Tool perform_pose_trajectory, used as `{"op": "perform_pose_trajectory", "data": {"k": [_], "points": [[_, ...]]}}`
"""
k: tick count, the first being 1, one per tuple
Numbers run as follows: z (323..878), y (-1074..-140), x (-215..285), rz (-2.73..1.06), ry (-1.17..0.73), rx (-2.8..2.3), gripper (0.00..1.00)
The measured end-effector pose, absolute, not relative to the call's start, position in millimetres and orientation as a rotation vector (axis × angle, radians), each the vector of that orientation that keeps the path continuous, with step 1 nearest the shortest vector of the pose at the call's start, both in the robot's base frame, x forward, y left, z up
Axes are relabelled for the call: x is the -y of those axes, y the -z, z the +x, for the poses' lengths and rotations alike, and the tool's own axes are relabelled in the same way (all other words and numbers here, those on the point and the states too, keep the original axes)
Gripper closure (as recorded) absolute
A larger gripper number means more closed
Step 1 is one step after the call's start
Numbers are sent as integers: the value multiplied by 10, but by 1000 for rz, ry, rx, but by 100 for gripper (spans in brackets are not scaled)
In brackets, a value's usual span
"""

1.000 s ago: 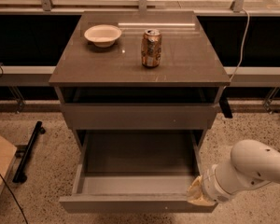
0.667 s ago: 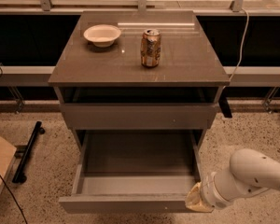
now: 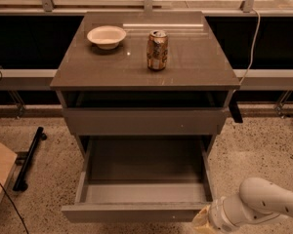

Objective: Close middle drawer

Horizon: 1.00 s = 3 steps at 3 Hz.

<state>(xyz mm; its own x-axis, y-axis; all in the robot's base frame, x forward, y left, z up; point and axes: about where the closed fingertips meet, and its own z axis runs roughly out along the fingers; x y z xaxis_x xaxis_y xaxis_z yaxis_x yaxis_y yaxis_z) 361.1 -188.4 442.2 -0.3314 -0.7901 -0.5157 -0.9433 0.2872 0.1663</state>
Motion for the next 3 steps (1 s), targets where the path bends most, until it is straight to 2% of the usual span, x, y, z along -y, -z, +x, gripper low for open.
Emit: {"op": "perform_pose_trajectory", "data": {"k": [2, 3], "points": [[3694, -4341, 1864, -1540, -591, -2251, 100], [3983, -4164, 1815, -1484, -531, -2201, 100]]}}
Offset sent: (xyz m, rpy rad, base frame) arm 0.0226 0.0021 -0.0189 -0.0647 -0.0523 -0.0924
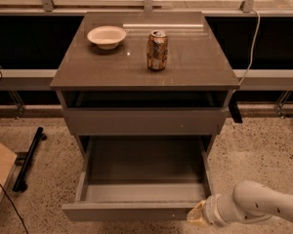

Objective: Close middle drawer

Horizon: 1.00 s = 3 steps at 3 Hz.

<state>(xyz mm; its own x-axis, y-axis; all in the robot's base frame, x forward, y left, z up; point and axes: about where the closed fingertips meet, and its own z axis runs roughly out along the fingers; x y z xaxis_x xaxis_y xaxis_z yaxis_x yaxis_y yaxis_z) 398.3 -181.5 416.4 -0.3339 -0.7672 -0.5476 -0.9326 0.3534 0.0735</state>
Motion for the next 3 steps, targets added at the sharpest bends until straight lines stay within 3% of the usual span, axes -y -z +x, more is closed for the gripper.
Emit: {"op": "perform_pose_trajectory", "data": {"k": [3], "points": [[4399, -4020, 1751, -1429, -522, -2131, 100]]}}
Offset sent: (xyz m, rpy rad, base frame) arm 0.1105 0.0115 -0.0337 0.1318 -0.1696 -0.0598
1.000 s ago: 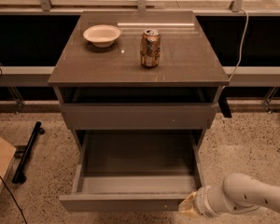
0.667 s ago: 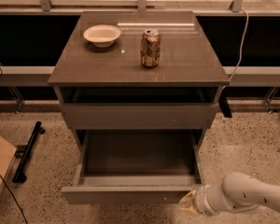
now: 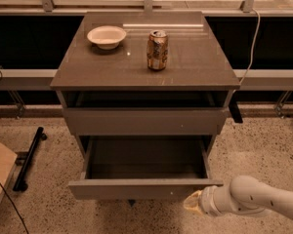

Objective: Close middle drawer

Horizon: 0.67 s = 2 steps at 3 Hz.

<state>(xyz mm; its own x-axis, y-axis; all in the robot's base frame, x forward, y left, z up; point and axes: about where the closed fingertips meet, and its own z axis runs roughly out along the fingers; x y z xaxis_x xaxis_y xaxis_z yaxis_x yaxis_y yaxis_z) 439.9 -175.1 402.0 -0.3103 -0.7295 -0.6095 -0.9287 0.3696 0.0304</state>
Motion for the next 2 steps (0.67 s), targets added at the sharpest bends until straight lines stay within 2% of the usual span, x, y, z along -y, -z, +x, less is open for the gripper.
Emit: {"op": "perform_pose_trajectory", "data": {"k": [2], "points": [[5129, -4064, 1658, -1404, -486, -2027, 100]]}}
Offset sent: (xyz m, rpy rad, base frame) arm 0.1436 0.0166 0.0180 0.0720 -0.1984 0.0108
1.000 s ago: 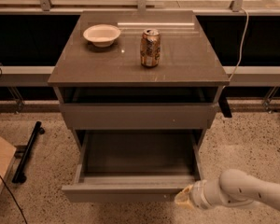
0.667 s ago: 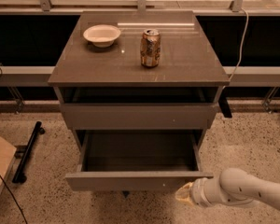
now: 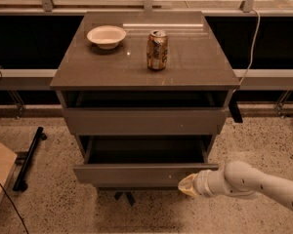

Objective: Close middle drawer

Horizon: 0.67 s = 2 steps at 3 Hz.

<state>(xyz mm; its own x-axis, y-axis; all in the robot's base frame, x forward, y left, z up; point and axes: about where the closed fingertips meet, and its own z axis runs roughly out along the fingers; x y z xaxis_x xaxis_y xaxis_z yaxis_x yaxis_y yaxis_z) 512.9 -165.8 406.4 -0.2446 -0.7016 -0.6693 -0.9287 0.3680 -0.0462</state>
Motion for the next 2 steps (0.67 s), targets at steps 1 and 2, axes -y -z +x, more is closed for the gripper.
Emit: {"op": "perform_pose_trajectory", "data": {"k": [1, 2], "points": [[5131, -4064, 1656, -1404, -486, -2027, 100], [5296, -4035, 1547, -1370, -470, -1974, 100]]}}
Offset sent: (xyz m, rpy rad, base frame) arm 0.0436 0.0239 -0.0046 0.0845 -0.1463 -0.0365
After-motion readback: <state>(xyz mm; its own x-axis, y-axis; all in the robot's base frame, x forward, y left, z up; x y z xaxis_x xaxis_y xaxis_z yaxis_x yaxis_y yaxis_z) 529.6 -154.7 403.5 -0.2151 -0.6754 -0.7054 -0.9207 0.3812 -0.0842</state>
